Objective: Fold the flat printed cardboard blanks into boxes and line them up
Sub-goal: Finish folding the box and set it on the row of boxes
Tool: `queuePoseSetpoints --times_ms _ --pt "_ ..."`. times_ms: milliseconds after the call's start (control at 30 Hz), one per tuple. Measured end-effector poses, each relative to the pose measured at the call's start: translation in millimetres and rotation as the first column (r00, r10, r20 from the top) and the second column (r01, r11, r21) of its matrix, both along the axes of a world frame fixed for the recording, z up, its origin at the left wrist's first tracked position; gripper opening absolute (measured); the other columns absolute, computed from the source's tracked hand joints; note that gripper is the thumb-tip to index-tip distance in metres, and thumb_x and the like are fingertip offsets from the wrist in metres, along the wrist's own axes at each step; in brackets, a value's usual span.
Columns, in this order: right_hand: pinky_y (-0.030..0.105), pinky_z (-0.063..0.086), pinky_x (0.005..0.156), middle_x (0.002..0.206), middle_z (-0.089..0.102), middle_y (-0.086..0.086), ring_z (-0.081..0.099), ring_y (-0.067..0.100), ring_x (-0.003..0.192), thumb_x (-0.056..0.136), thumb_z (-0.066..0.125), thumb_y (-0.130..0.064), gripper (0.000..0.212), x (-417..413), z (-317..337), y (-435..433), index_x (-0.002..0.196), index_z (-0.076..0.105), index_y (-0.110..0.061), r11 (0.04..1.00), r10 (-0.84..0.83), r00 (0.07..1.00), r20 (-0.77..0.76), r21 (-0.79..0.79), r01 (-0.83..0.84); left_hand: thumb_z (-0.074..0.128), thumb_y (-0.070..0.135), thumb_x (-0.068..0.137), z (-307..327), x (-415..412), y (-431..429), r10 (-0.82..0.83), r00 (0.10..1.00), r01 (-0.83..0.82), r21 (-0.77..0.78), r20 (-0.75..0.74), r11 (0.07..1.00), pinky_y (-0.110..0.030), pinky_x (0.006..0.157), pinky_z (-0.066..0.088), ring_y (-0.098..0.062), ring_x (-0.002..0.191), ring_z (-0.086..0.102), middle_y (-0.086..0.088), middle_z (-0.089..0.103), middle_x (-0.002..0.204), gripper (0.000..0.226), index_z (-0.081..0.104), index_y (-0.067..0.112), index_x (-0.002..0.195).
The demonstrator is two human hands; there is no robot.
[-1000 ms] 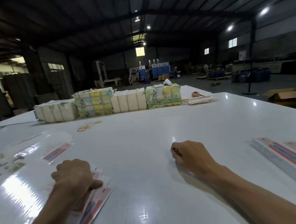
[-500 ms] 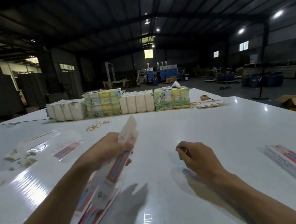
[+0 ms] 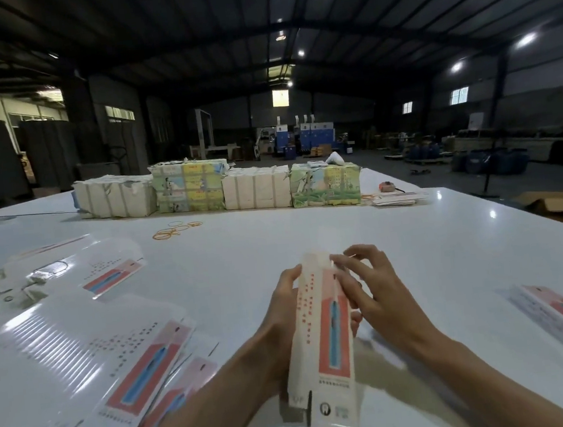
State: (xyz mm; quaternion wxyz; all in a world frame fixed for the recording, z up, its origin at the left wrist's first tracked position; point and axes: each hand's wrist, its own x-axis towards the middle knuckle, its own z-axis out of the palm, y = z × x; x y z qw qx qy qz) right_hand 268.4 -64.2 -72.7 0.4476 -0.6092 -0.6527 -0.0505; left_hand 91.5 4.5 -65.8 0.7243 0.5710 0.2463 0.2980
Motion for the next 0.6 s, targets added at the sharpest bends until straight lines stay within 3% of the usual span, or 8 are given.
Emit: queuePoseSetpoints --times_ms 33,167,267,367,500,600 --pt "0.002 0.050 0.082 0.141 0.041 -0.012 0.049 -0.018 0.118 0.102 0.041 -0.051 0.048 -1.0 0.4 -0.3 0.141 0.061 -0.032 1.000 -0.006 1.000 0.011 -0.022 0.006 0.034 0.065 0.105 -2.4 -0.9 1.0 0.000 1.000 0.000 0.002 -0.008 1.000 -0.030 0.062 0.060 -0.024 0.064 0.073 -0.012 0.073 0.080 0.067 0.078 0.021 0.079" --pt "0.029 0.058 0.093 0.150 0.041 -0.010 0.060 0.005 0.112 0.104 0.043 -0.045 0.047 -3.3 4.2 -3.8 0.147 0.056 -0.034 0.998 -0.048 0.991 0.124 -0.035 0.053 0.033 0.063 0.106 -3.1 3.0 2.0 0.055 0.997 -0.054 0.038 -0.045 0.998 -0.029 0.062 0.059 -0.022 0.061 0.070 -0.013 0.071 0.080 0.061 0.066 0.013 0.092" --pt "0.025 0.061 0.089 0.143 0.045 -0.015 0.063 0.002 0.107 0.107 0.049 -0.036 0.038 -3.9 3.8 -3.9 0.144 0.060 -0.033 0.998 -0.031 0.993 0.114 -0.043 0.036 0.032 0.058 0.108 -4.3 4.0 -0.2 0.061 0.998 -0.059 0.065 -0.034 0.996 -0.027 0.062 0.059 -0.021 0.061 0.070 -0.011 0.071 0.079 0.058 0.066 0.014 0.093" --pt "0.016 0.060 0.081 0.129 0.051 -0.019 0.060 -0.006 0.113 0.104 0.054 -0.037 0.034 -5.7 4.4 -3.0 0.134 0.069 -0.027 0.998 0.052 0.998 -0.024 -0.046 -0.053 0.033 0.058 0.109 -6.1 1.1 -2.1 0.045 0.999 -0.043 0.063 -0.026 0.997 -0.029 0.063 0.060 -0.024 0.063 0.072 -0.012 0.072 0.082 0.059 0.069 0.015 0.091" --pt "0.013 0.056 0.079 0.121 0.058 -0.022 0.064 0.006 0.113 0.101 0.066 -0.025 0.017 -7.6 8.0 -0.8 0.115 0.076 -0.023 0.994 0.111 0.983 -0.148 0.004 -0.111 0.035 0.059 0.107 -3.7 1.1 -4.3 -0.004 1.000 0.003 0.046 0.007 0.999 -0.032 0.064 0.060 -0.026 0.066 0.073 -0.016 0.073 0.087 0.059 0.074 0.018 0.088" --pt "0.020 0.060 0.080 0.120 0.062 -0.014 0.068 0.013 0.107 0.098 0.071 -0.024 0.006 -8.4 11.5 0.0 0.101 0.074 -0.028 0.991 0.132 0.954 -0.268 0.041 -0.126 0.033 0.061 0.106 -1.3 4.0 -4.5 -0.114 0.993 0.113 0.014 0.029 0.993 -0.036 0.069 0.061 -0.029 0.073 0.074 -0.019 0.074 0.097 0.062 0.075 0.016 0.100"
